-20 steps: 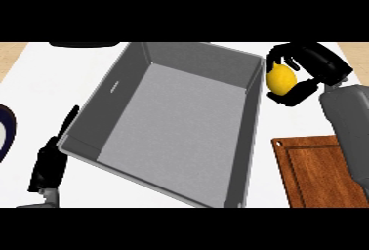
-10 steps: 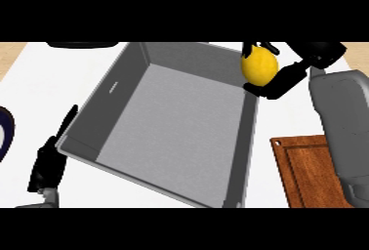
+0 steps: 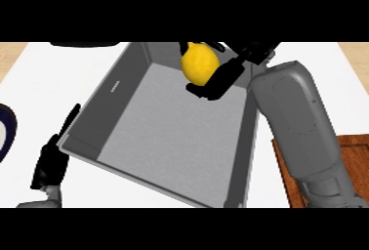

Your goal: Pick the lemon from the cutting board and place it in the cardboard box

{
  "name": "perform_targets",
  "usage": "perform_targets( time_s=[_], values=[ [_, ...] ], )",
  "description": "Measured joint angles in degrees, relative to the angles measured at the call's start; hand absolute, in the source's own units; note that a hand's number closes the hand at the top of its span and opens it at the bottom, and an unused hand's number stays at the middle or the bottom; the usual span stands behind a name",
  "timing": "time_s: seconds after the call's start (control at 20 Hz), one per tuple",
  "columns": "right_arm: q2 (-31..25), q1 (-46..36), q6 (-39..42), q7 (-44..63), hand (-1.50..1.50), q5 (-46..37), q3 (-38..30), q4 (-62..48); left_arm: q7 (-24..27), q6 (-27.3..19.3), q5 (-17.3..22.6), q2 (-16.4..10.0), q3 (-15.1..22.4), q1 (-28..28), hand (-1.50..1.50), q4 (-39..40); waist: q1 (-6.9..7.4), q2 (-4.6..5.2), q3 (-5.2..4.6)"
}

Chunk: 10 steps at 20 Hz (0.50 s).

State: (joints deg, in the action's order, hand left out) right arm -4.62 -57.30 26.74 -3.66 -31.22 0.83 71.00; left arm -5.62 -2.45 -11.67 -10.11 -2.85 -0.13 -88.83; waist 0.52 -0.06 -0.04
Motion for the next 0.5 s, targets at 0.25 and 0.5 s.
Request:
perform_targets(
  time_s=[0.25,0.5],
  values=[
    [3.23,-4.02,-3.89,2.24,1.5,-1.72,4.32,-7.98,-0.06,0.7,0.34,-0.27,-0.44,-0.31,0.0,-0.28,0.49,0.16,0.0],
    [4.2,-6.83,-10.14,2.92,1.5,-0.39,11.0,-16.65,0.96,1.37,0.43,-0.33,-0.55,-0.28,0.0,0.32,1.1,0.29,-0.01]
  ],
)
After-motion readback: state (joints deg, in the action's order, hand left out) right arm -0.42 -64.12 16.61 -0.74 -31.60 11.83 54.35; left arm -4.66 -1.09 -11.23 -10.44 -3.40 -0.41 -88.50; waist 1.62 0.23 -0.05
